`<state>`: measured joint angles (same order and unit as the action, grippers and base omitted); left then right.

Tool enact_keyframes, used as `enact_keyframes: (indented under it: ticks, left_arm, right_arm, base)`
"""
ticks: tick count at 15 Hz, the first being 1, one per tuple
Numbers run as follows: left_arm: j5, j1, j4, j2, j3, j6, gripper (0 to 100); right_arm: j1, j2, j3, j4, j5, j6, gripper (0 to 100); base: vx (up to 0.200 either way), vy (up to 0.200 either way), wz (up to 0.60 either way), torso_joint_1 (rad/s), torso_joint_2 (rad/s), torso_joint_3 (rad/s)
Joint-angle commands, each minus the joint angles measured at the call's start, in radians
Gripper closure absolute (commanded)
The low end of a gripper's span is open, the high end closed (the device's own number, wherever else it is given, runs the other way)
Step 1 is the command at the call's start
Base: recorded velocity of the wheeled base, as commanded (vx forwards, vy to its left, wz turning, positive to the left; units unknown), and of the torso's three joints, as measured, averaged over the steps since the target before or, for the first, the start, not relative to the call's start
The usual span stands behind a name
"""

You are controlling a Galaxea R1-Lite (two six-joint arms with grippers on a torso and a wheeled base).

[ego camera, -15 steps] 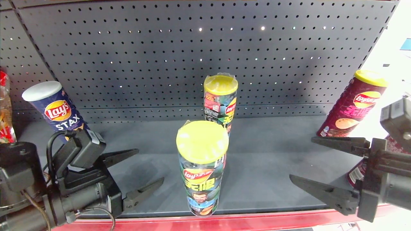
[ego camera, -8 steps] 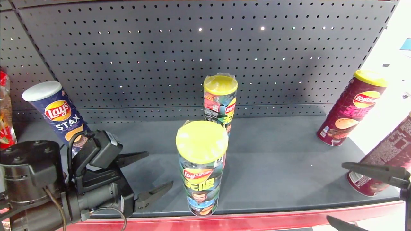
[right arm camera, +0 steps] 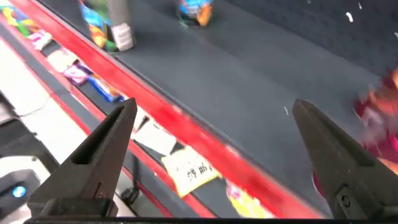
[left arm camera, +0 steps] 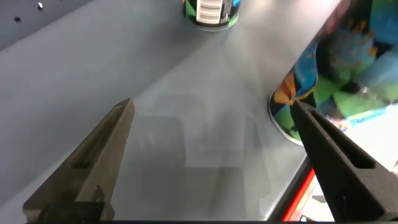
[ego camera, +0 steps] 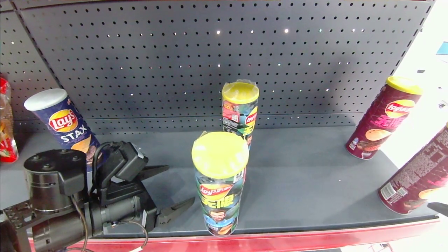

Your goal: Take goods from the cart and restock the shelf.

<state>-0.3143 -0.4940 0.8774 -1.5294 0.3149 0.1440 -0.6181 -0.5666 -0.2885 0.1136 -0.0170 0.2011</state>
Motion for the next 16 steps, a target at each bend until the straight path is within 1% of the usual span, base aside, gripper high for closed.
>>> enact_keyframes:
  ticks: [1, 2, 3, 6, 12, 16]
  left_arm:
    - [0.0, 0.0, 0.0, 0.005, -0.011, 0.005, 0]
    - [0.0, 0.0, 0.0, 0.014, -0.028, 0.026, 0]
    - [-0.002, 0.0, 0.0, 0.023, -0.065, 0.055, 0]
    - [-0.012, -0.003, 0.0, 0.031, -0.085, 0.081, 0]
    - [-0.016, -0.047, 0.0, 0.006, -0.08, 0.083, 0]
    - [-0.016, -0.047, 0.0, -0.006, -0.077, 0.083, 0]
  right_arm:
    - [0.06, 0.094, -0.001, -0.043, -0.001, -0.008, 0]
    - [0.077, 0.116, -0.003, -0.063, 0.0, -0.012, 0]
    - [0.1, 0.132, -0.004, -0.075, 0.0, -0.019, 0]
    - [0.113, 0.136, -0.006, -0.075, 0.0, -0.019, 0]
    - [0.121, 0.134, -0.008, -0.075, 0.0, -0.019, 0]
    - [0.127, 0.132, -0.008, -0.075, 0.0, -0.019, 0]
  base:
    - [0.0, 0.0, 0.0, 0.0, 0.0, 0.0]
    - [0.0, 0.0, 0.0, 0.0, 0.0, 0.0]
    - [0.0, 0.0, 0.0, 0.0, 0.0, 0.0]
    - [0.0, 0.0, 0.0, 0.0, 0.0, 0.0]
    - [0.0, 0.0, 0.0, 0.0, 0.0, 0.0]
    - [0.0, 0.0, 0.0, 0.0, 0.0, 0.0]
